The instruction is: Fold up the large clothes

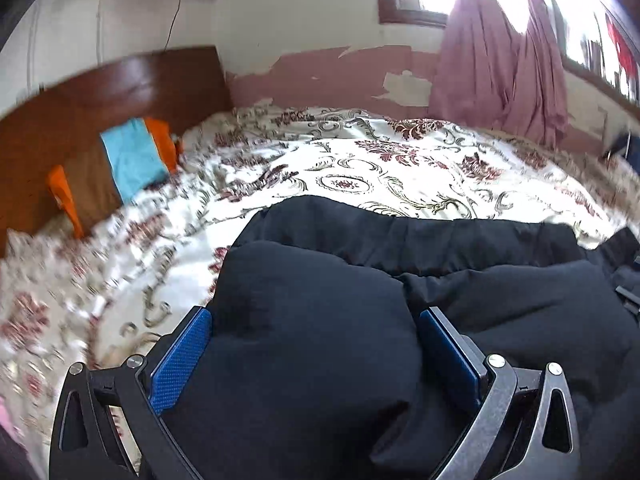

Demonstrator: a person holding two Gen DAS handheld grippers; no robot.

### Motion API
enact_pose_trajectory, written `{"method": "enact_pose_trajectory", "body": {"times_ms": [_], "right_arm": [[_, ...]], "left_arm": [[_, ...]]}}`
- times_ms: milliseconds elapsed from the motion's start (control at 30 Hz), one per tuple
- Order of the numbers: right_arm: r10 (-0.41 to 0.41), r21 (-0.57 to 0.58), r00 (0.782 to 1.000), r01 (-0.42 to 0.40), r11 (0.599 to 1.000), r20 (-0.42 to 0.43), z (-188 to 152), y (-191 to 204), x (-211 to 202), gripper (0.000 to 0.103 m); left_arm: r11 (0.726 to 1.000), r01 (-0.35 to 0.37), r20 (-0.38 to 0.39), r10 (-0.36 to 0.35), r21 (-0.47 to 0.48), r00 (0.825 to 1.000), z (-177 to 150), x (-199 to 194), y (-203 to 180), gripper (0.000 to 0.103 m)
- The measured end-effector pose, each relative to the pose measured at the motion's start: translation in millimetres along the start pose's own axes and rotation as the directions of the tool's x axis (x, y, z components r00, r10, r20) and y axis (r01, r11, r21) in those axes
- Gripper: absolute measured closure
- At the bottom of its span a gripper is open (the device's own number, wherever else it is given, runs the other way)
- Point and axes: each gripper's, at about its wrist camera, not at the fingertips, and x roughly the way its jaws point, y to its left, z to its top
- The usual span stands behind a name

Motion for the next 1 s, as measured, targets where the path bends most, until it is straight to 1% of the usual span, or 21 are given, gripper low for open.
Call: {"method": "enact_pose_trajectory", "body": {"times_ms": [67,167,300,400,600,767,1000], "right_arm": [[0.020,0.020,1.000,-0.020,1.000,-0.011,-3,-3,6,0.008],[0.052,0.045,0.998,-0.051,0.998,-0.026,-6,-6,15,0.006],[0.115,0.109,0.992,-0.110,0.988,-0.047,-9,-15,32,0.004],[0.143,0.136,0.988,-0.134,0.982,-0.061,-10,-18,42,0.003],[0.147,0.149,0.987,-0.136,0.979,-0.066,-14,-16,49,0.002],[0.151,0.156,0.986,-0.139,0.978,-0.070,-15,-15,54,0.002],[0.157,0.156,0.982,-0.139,0.978,-0.107,-15,-12,63,0.001]], "left_arm": [[0.998,0.044,-0.012,-0.044,-0.037,0.999,-3,7,6,0.000],[0.995,0.079,-0.026,-0.081,-0.069,0.996,-5,15,12,0.000],[0.987,0.111,-0.017,-0.113,-0.115,0.993,-8,22,16,0.000],[0.983,0.121,-0.006,-0.123,-0.135,0.992,-9,27,16,0.000],[0.966,0.163,0.010,-0.164,-0.199,0.986,-11,41,26,0.000],[0.964,0.163,0.005,-0.165,-0.208,0.986,-12,45,26,0.000],[0.964,0.162,0.006,-0.165,-0.210,0.986,-13,45,26,0.000]]}}
